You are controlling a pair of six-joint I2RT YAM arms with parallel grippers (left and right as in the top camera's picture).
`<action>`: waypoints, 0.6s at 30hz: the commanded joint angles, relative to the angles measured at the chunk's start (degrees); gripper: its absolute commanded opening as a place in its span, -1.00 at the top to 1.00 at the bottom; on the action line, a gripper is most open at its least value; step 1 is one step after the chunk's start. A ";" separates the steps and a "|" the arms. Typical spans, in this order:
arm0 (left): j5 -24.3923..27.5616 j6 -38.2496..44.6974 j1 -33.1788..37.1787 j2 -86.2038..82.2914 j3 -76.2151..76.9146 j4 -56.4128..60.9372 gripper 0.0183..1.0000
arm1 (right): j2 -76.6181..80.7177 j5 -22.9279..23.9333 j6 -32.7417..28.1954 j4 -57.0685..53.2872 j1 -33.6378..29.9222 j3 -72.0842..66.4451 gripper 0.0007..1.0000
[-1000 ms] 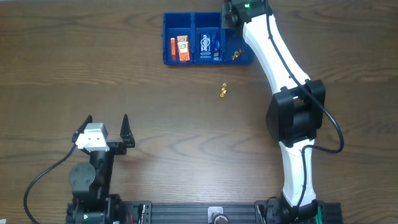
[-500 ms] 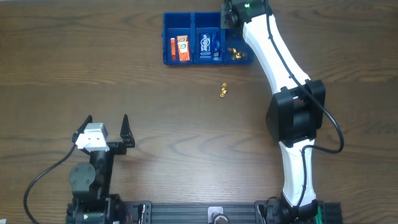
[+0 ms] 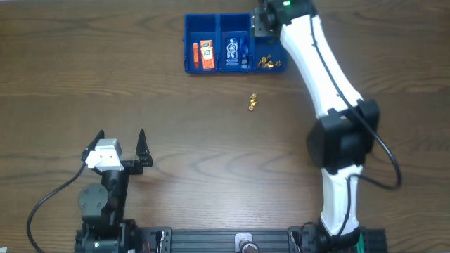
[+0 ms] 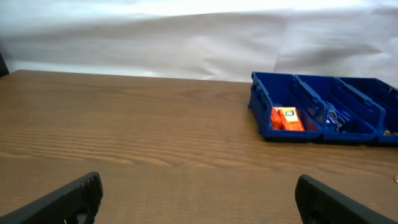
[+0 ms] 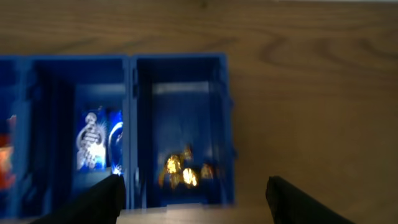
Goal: Sort Candies Into Trays
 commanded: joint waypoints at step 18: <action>0.76 0.61 0.17 -0.33 -0.94 -2.27 -1.00 | -8.52 -14.53 12.76 -13.88 7.67 -18.95 -0.49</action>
